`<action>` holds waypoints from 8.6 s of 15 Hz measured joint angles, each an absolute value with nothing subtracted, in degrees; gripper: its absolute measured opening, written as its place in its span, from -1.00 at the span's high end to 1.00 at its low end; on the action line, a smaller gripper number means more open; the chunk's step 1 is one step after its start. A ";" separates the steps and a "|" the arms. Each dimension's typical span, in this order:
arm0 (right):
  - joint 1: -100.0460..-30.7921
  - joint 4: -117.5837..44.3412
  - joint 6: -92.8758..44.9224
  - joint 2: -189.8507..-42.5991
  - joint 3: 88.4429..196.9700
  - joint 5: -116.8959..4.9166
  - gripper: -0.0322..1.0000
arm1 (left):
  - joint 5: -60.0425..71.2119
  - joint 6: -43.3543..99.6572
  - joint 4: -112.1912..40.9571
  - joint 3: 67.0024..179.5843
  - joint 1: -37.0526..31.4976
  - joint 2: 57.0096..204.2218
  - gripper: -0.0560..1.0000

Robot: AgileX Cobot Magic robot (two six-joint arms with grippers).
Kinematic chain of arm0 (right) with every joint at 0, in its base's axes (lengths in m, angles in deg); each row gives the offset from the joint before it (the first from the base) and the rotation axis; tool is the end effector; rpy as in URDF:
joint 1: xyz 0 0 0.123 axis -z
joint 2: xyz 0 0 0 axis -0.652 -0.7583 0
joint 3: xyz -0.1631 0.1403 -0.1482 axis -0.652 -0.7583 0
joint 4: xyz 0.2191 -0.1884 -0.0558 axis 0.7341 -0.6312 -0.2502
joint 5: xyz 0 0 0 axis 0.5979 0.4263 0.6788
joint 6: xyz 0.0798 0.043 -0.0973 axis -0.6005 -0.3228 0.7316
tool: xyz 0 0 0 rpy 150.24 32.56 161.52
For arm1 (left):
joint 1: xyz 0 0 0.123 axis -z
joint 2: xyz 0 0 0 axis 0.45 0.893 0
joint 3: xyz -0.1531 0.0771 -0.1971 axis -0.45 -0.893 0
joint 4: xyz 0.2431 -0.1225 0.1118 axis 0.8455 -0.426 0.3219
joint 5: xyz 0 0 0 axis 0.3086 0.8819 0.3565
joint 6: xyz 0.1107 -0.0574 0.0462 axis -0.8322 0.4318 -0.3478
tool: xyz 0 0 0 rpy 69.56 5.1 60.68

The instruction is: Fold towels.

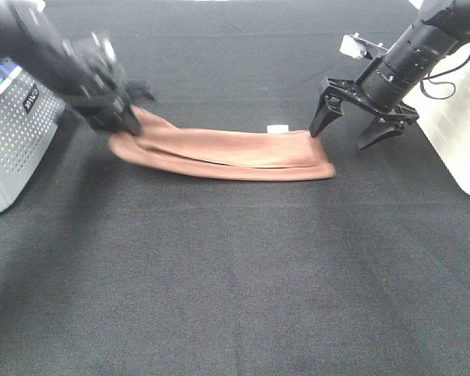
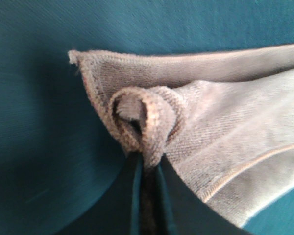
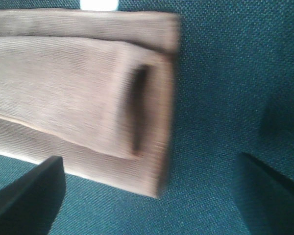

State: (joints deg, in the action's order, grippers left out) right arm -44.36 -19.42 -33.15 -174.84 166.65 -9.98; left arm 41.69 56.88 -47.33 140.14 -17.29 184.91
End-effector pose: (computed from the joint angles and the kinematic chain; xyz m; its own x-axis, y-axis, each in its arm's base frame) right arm 0.5068 0.0790 0.0730 -0.9677 -0.0410 -0.2486 -0.1273 0.9310 0.3421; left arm 0.5043 -0.1209 0.0782 -0.9224 -0.0906 -0.3755 0.0503 0.9356 -0.3494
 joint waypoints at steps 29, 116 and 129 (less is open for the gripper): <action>-46.71 3.33 -21.80 -173.98 166.65 -4.77 -0.72 | 29.38 49.32 -71.16 151.19 -6.63 188.58 -0.50; -40.80 -36.04 -36.30 -42.66 91.88 -3.79 -0.71 | 62.32 53.79 -25.33 72.24 -28.06 57.32 -0.50; -40.98 -35.98 -36.30 -42.66 91.88 -3.79 -0.71 | 62.32 53.79 -25.33 72.24 -28.06 57.32 -0.50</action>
